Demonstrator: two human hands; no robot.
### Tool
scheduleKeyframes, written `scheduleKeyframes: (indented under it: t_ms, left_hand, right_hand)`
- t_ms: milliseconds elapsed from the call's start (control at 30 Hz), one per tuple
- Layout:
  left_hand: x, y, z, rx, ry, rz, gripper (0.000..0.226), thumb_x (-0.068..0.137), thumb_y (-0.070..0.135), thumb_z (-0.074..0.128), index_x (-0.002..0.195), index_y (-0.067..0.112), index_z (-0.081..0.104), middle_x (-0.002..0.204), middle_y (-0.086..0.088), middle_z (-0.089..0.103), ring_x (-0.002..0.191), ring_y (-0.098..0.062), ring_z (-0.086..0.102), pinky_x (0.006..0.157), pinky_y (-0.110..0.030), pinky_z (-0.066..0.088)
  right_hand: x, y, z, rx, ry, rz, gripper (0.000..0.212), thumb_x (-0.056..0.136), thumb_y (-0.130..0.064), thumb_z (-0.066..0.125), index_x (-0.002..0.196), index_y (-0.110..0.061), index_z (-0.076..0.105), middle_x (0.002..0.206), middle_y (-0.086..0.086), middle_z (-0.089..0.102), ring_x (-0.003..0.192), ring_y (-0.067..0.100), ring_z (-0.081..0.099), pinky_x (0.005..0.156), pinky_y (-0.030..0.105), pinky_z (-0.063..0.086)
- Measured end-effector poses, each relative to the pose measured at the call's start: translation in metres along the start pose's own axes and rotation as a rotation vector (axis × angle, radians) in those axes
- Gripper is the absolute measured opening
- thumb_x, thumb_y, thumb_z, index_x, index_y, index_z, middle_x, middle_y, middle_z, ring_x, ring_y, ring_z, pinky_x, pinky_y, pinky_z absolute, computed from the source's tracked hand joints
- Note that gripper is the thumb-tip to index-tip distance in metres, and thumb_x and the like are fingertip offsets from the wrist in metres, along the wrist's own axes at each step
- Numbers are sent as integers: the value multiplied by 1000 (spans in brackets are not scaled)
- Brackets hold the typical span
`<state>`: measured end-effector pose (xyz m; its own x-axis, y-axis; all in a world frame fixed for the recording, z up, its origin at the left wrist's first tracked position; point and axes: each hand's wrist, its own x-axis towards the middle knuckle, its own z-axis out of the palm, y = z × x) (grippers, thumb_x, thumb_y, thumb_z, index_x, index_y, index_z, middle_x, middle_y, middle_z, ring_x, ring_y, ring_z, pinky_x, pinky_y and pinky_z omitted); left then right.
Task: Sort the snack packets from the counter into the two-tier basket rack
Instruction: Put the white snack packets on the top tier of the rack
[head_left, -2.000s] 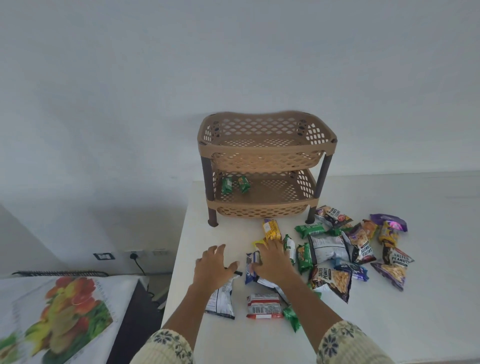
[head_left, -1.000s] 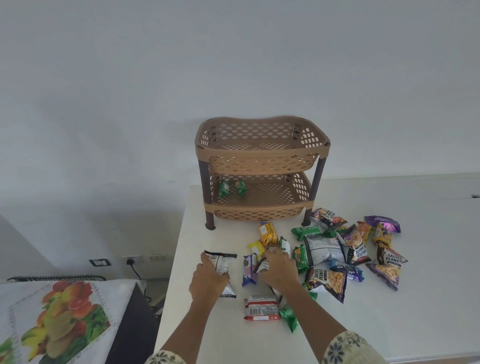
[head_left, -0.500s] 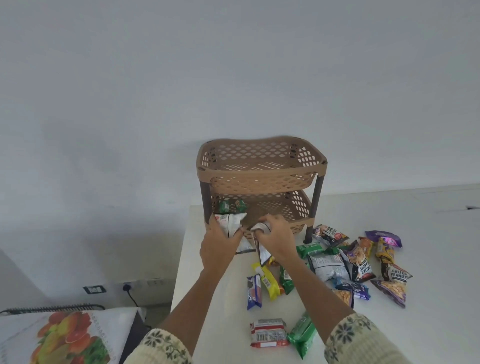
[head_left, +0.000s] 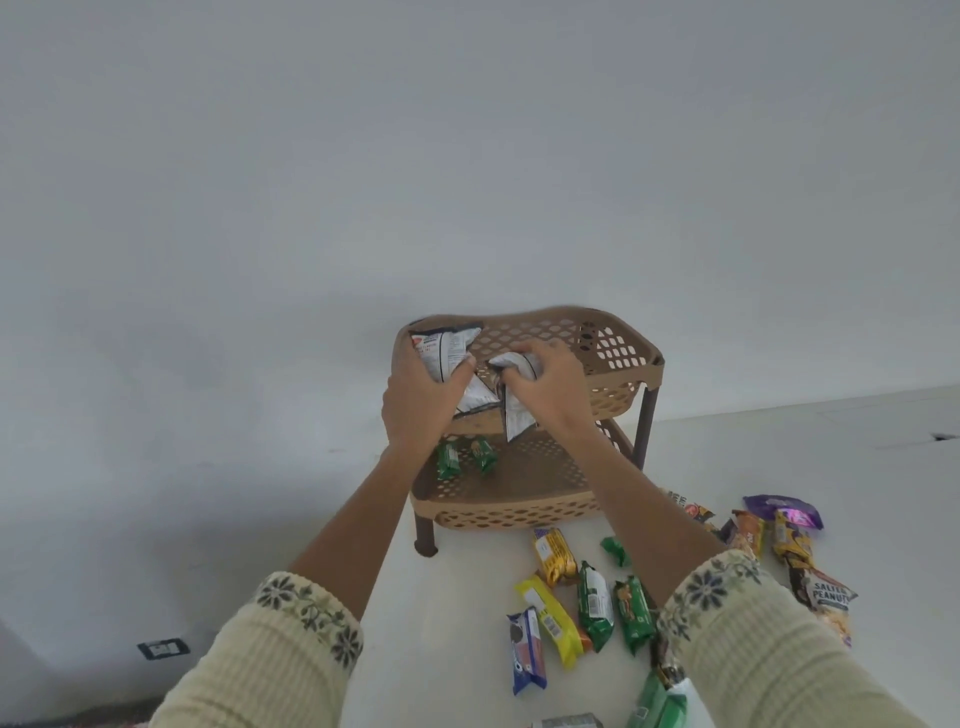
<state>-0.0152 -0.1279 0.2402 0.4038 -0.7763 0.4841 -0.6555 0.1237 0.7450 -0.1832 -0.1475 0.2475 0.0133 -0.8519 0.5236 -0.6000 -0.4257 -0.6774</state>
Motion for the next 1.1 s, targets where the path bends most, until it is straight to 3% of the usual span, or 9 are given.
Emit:
scheduleKeyframes:
  t_ms: [133, 300, 533, 633, 667, 733, 900, 1000, 1100]
  left_hand:
    - [35, 3, 7, 14, -15, 13, 64, 73, 67, 65, 119, 27, 44, 98, 14, 52, 89, -13, 53, 75, -31, 40]
    - [82, 1, 29, 103, -87, -40, 77, 74, 67, 63, 126, 16, 41, 108, -2, 60, 98, -26, 60, 73, -33, 41]
    - [141, -12, 70, 354, -253, -91, 95, 80, 65, 61, 143, 4, 23, 117, -13, 62, 105, -33, 60, 70, -34, 42]
    - [158, -18, 85, 497, -310, -98, 98, 79, 67, 62, 143, 2, 25, 119, -15, 61, 109, -33, 60, 69, -34, 42]
    - [162, -21, 89, 547, -328, -98, 100, 79, 67, 62, 144, 3, 23, 121, -14, 61, 110, -33, 60, 70, -34, 42]
    - [168, -27, 96, 630, -356, -92, 102, 81, 66, 60, 148, 4, 17, 125, -13, 60, 115, -31, 58, 74, -34, 43]
    - [180, -39, 110, 740, -434, -46, 98, 87, 65, 52, 151, 3, 12, 135, -16, 55, 126, -32, 50, 94, -40, 45]
    - [181, -43, 110, 776, -486, -64, 105, 84, 69, 51, 154, 6, 4, 138, -15, 54, 126, -29, 52, 98, -38, 44]
    - [178, -44, 109, 816, -458, -49, 97, 88, 65, 49, 154, 7, 8, 136, -15, 55, 124, -30, 53, 93, -39, 47]
  right_hand:
    - [36, -4, 3, 5, -16, -29, 37, 81, -40, 63, 113, -24, 69, 111, 3, 61, 99, 17, 59, 78, 27, 42]
    - [89, -2, 12, -43, -44, -45, 36, 81, -45, 63, 110, -25, 69, 103, 2, 57, 82, 13, 55, 62, 20, 38]
    - [160, 23, 46, -201, -210, 14, 45, 83, -45, 63, 117, -15, 68, 115, 9, 66, 105, 25, 61, 85, 35, 51]
    - [178, 36, 66, -244, -288, 73, 31, 78, -34, 66, 90, -6, 71, 90, 11, 68, 85, 28, 62, 66, 32, 48]
    - [183, 42, 73, -263, -317, 103, 22, 75, -27, 65, 74, -6, 65, 75, 10, 62, 72, 28, 56, 56, 29, 42]
    - [192, 53, 86, -283, -373, 141, 28, 73, -24, 63, 58, -12, 42, 59, 5, 45, 62, 25, 44, 46, 26, 29]
    - [212, 67, 112, -320, -471, 187, 32, 79, -40, 68, 73, -13, 53, 72, 5, 57, 69, 25, 55, 48, 26, 33]
    - [216, 72, 120, -305, -490, 206, 24, 80, -32, 66, 80, -9, 60, 76, 7, 60, 71, 24, 57, 47, 24, 31]
    - [217, 74, 118, -315, -494, 219, 19, 82, -25, 60, 87, -7, 64, 77, 7, 61, 71, 24, 57, 48, 22, 32]
